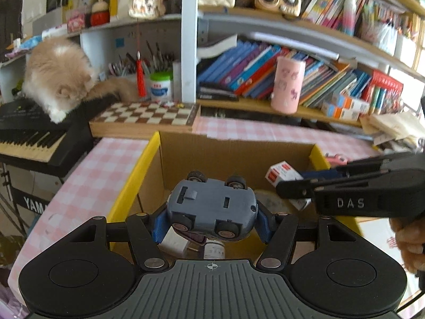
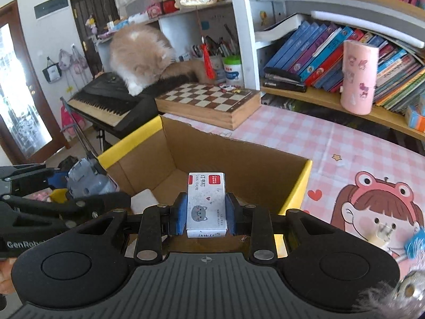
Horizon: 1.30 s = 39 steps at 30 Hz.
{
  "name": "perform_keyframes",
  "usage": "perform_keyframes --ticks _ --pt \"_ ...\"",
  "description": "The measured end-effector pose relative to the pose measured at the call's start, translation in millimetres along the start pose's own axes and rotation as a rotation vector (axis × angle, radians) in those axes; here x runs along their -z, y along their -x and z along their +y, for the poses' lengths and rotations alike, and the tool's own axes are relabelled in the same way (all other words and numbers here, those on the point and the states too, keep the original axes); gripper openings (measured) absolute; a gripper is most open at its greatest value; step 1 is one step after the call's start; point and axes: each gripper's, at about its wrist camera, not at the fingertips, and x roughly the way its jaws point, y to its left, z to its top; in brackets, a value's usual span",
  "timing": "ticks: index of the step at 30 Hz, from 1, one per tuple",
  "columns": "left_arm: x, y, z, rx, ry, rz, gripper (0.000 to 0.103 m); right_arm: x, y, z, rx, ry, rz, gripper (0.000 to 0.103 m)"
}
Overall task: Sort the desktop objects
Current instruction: 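Open both grippers to drop the toy car and white box into the box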
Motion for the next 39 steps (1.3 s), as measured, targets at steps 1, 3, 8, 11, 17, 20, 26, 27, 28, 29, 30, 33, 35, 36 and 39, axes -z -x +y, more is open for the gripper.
perform_keyframes --ticks 1,3,8,11,17,20,26,27,28,29,30,33,35,36,39 --pt "-0.3 -4.8 -0.1 -0.004 -0.005 0.012 0.063 -1.6 -5.1 -1.9 -0.004 0.005 0.009 0.027" --pt "-0.7 -14.2 -0.3 -0.009 -0.014 0.034 0.063 -4.8 -15.0 -6.2 -0.012 0.012 0.025 0.027" --pt "-1.3 -33.7 -3.9 -0.014 -0.040 0.079 0.063 -9.3 -32.6 -12.4 -0.011 0.067 0.051 0.027" --pt "-0.4 -42.5 -6.6 -0.023 -0.062 0.103 0.063 -12.6 -37.7 -15.3 0.005 0.101 0.056 0.027" --pt "-0.9 -50.5 -6.2 -0.010 -0.062 0.126 0.063 -17.1 -48.5 -18.8 0.032 0.202 0.083 0.027" --pt "-1.6 -50.3 -6.4 -0.006 -0.058 0.132 0.064 -18.1 -53.0 -18.2 0.052 0.246 0.097 0.028" --pt "-0.7 -50.9 -6.0 -0.014 -0.042 0.141 0.066 -21.3 -56.4 -20.0 0.054 0.254 0.109 0.031" --pt "-1.0 -50.6 -6.0 -0.013 -0.040 0.139 0.072 -21.3 -56.5 -19.3 0.056 0.257 0.109 0.031" --pt "-1.2 -49.5 -6.2 -0.013 -0.038 0.134 0.078 -20.8 -56.5 -18.8 0.058 0.258 0.109 0.033" --pt "-1.6 -48.8 -6.6 -0.015 -0.038 0.132 0.080 -20.6 -56.4 -18.3 0.052 0.258 0.110 0.035" --pt "-1.9 -48.0 -7.5 -0.020 -0.041 0.129 0.081 -21.3 -56.3 -18.4 0.045 0.251 0.110 0.036" --pt "-2.5 -42.1 -8.0 -0.036 -0.048 0.104 0.081 -20.9 -50.9 -17.9 0.035 0.210 0.101 0.038" --pt "-2.9 -34.8 -6.7 -0.035 -0.040 0.079 0.082 -19.8 -44.0 -16.3 0.038 0.192 0.080 0.040" --pt "-3.7 -31.7 -6.4 -0.038 -0.038 0.066 0.082 -19.5 -40.3 -15.3 0.042 0.187 0.069 0.040" --pt "-4.6 -19.2 -4.4 -0.044 -0.031 0.026 0.083 -19.9 -29.3 -13.4 0.057 0.167 0.036 0.040"
